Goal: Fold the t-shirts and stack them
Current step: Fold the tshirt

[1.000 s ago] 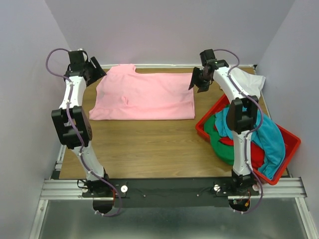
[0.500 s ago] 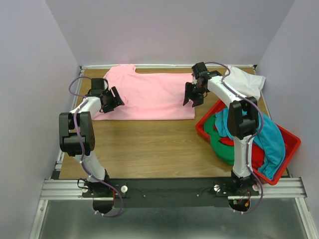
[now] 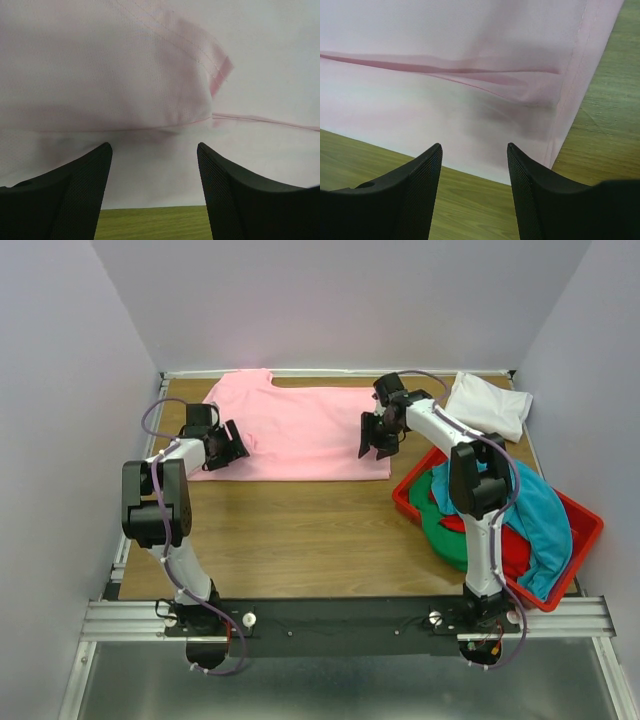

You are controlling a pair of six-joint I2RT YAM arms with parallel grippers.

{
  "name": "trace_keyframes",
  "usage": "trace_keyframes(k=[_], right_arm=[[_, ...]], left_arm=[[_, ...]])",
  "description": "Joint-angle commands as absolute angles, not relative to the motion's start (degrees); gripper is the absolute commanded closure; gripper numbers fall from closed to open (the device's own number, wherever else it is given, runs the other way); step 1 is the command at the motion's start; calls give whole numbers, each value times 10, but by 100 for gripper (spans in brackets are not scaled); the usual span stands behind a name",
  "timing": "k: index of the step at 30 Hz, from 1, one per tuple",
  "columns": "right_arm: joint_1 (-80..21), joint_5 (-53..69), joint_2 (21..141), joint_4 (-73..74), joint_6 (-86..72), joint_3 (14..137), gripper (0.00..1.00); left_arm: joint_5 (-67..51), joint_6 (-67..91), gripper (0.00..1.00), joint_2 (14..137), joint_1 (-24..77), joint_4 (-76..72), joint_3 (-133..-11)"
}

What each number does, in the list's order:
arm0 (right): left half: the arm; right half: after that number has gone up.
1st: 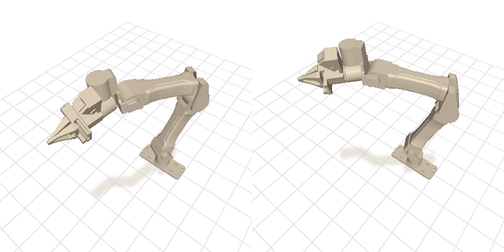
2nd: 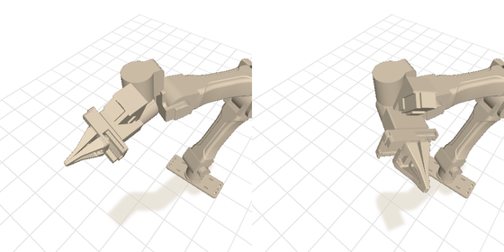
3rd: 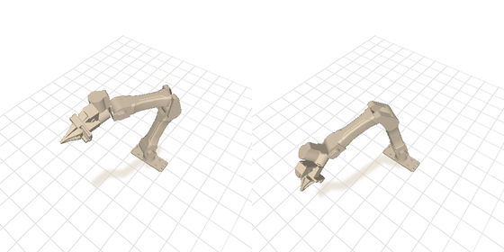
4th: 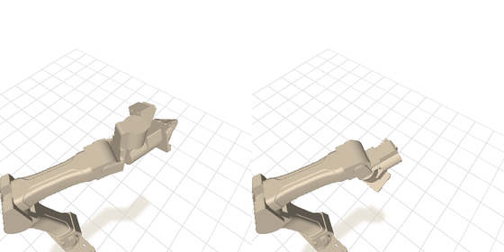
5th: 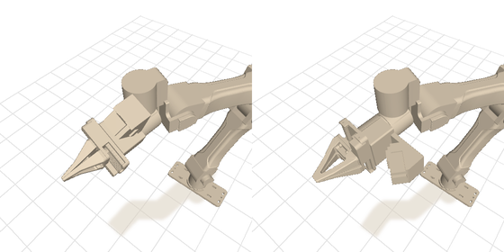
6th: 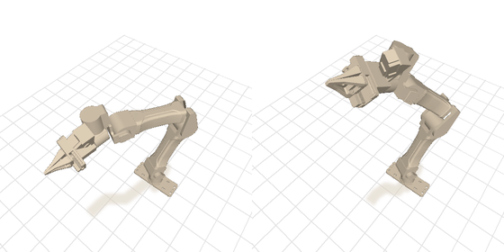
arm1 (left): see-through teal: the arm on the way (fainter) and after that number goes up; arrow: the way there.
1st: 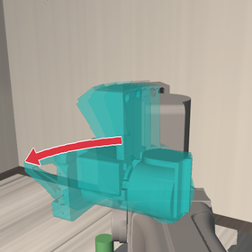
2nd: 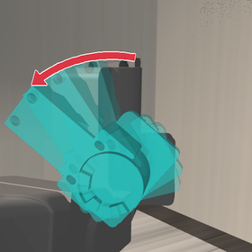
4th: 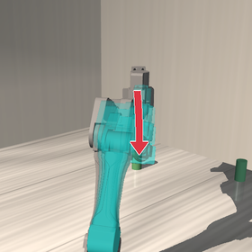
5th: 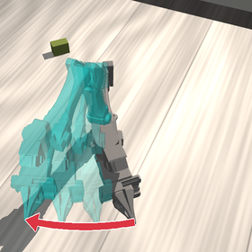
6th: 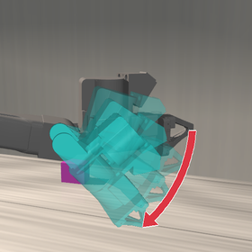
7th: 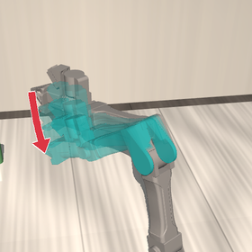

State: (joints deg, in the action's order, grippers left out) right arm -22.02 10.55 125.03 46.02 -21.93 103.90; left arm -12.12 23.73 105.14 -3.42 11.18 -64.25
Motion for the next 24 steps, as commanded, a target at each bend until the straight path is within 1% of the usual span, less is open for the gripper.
trace_keyframes(k=[1, 6, 12, 16, 20, 24], right_arm=[[-221, 104, 1267, 450, -196, 1011, 38], [-222, 117, 1258, 451, -188, 964, 38], [-227, 128, 1225, 453, -188, 892, 38], [-230, 169, 1202, 454, -189, 838, 38], [-241, 174, 1184, 457, -184, 831, 38], [-242, 178, 1172, 468, -184, 874, 38]], left_arm=[[-100, 221, 23, 1070, -40, 116, -628], [-99, 217, 23, 1062, -41, 127, -614], [-87, 221, 23, 1033, -53, 136, -566], [-74, 225, 23, 1003, -59, 147, -528], [-71, 226, 22, 951, -59, 163, -499], [-72, 229, 22, 911, -58, 187, -520]])
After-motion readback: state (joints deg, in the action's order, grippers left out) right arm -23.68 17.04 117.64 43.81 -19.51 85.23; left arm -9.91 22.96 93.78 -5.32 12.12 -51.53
